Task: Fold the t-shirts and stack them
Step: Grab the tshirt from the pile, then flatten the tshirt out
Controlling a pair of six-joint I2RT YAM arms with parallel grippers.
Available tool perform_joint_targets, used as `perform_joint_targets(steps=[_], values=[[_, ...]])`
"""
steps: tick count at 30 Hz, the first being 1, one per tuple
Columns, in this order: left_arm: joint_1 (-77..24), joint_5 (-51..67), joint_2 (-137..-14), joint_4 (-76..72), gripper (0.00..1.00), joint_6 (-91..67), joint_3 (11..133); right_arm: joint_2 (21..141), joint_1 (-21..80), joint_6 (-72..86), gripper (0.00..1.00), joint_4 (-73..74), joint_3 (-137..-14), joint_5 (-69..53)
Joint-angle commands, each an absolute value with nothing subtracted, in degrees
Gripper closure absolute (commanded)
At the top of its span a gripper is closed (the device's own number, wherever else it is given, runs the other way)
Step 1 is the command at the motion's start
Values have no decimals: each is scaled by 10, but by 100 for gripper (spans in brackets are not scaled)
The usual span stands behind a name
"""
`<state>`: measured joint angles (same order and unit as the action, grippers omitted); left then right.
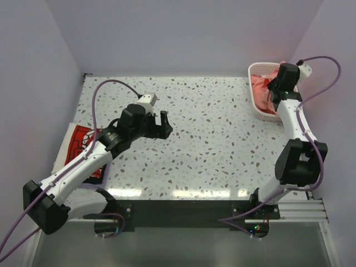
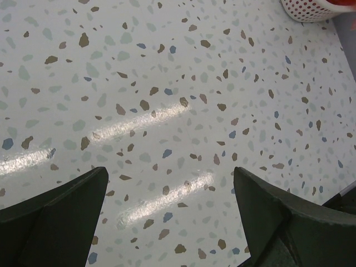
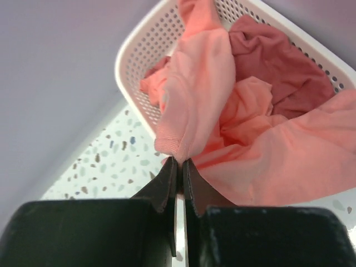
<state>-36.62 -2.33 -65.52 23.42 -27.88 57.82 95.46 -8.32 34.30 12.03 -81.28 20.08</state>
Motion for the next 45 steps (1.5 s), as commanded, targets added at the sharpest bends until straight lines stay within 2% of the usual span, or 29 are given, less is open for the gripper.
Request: perform_joint_targets(steps=[1, 8, 16, 24, 29, 34, 45], values=[[-363, -30, -649, 227, 0, -277, 578, 890, -80, 368, 100, 93, -802, 172], [-363, -43, -650, 226, 0, -278, 577, 775, -54, 363, 100, 134, -863, 123], [-363, -55, -650, 222, 0, -279, 573, 702, -52, 381, 100, 157, -1020, 20], [-363, -27, -653, 202, 0, -278, 562, 700, -52, 451, 100, 147, -1145, -71], [-362, -3, -655, 184, 0, -276, 557, 713, -52, 499, 100, 133, -1179, -119], [-362, 11, -655, 173, 0, -272, 551, 705, -52, 545, 100, 98, -1168, -136], [-362, 42, -647, 150, 0, -281, 540, 746, -52, 607, 100, 74, -1280, -143]])
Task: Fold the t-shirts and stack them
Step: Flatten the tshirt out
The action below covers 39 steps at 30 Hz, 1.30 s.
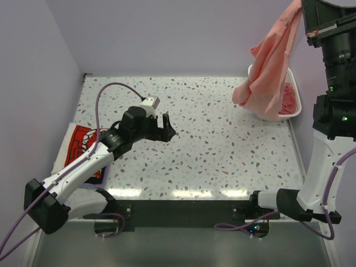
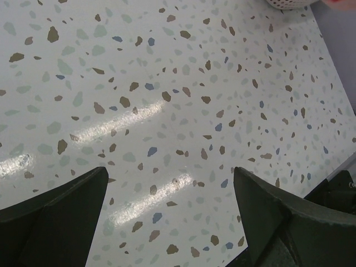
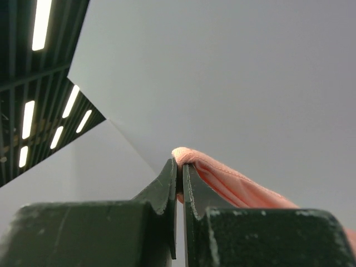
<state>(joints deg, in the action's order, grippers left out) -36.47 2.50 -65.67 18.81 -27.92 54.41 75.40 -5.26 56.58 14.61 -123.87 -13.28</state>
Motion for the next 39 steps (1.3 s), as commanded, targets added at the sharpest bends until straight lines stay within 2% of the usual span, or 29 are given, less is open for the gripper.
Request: perform_joint_targets(steps=[1, 5, 10, 13, 17, 19, 21, 26, 27, 31, 39], values=[[-362, 42, -647, 149, 0, -281, 540, 751, -52, 613, 100, 71, -1288, -141], [-362, 42, -651, 152, 0, -279, 543, 783, -52, 636, 100, 67, -1348, -130], [-362, 45, -649, 153, 0, -282, 543, 792, -52, 653, 100, 46, -1362, -113], [-362, 45, -649, 156, 0, -288, 541, 780, -52, 666, 100, 15, -1308, -118], [-363, 52, -650, 162, 0, -318, 533, 762, -48, 678, 100, -27, -1177, -127], [-365, 87, -648, 121, 1, -347, 501, 757, -35, 671, 100, -44, -1144, -121], [-375, 119, -649, 44, 5, -371, 456, 755, -21, 646, 100, -46, -1114, -110], [-450, 134, -706, -119, 13, -411, 397, 756, -4, 607, 100, -22, -1113, -99], [-465, 128, -720, -151, 17, -410, 399, 754, -4, 596, 100, -12, -1116, -98], [-525, 94, -806, -183, 22, -410, 431, 760, -4, 575, 100, 19, -1121, -103], [-570, 53, -944, -161, 25, -401, 569, 718, -4, 513, 100, 28, -1003, -76]])
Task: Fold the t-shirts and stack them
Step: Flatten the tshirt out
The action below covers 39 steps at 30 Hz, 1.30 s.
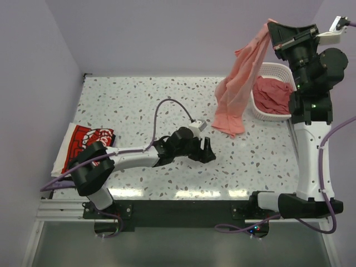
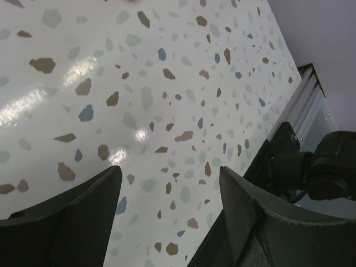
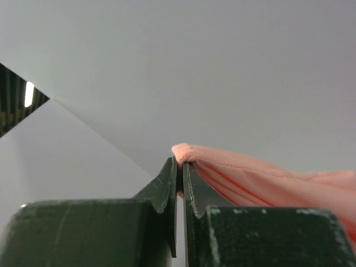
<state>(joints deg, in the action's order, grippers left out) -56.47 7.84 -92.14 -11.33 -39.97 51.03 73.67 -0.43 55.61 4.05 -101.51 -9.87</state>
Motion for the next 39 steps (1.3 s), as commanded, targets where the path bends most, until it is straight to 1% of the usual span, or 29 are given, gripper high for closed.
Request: perform_joint_targets(steps=[1, 5, 7, 9, 10, 15, 21, 25, 34, 39], values=[[-574, 48, -970, -158, 26, -401, 583, 714, -4, 505, 100, 35, -998, -71], [-580, 24, -1033, -134, 31, -402, 665, 695, -4, 480, 100, 57, -993, -49], [-580, 5, -1051, -121, 33, -403, 685, 697, -4, 473, 100, 68, -1018, -68], [-580, 2, -1050, -120, 35, -408, 685, 701, -4, 468, 100, 89, -1043, -77], [-580, -20, -1042, -121, 35, -409, 682, 703, -4, 468, 100, 91, -1051, -79], [-580, -48, -1021, -134, 38, -413, 660, 707, -4, 501, 100, 83, -1099, -98], [-591, -46, -1037, -135, 38, -396, 686, 722, -4, 535, 100, 83, -1171, -104], [-609, -46, -1070, -138, 38, -389, 715, 736, -4, 538, 100, 97, -1216, -105], [-619, -33, -1160, -156, 38, -375, 783, 724, -4, 538, 100, 99, -1172, -105], [-623, -3, -1195, -189, 39, -362, 790, 717, -4, 533, 100, 104, -1160, -102]])
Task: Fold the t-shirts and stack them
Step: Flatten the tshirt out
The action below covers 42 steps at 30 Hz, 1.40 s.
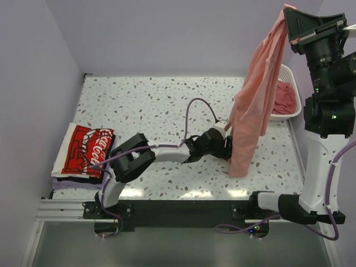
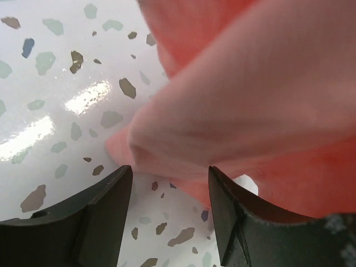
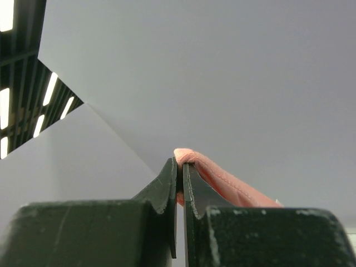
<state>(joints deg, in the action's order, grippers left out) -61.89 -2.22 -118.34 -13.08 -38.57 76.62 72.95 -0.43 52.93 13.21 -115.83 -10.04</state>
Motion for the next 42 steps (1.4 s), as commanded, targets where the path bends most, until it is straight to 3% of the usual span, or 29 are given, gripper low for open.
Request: perform_joint_targets(steps=[1, 20, 42], values=[[-625, 11, -1199, -195, 39, -362, 791, 716, -4, 532, 100, 104, -1155, -101], [-630, 37, -1172, -254, 46, -376, 721, 688, -4, 515, 100, 91, -1071, -90], [-631, 12, -1274, -160, 44, -398, 882, 685, -4, 496, 100, 99, -1056, -80]])
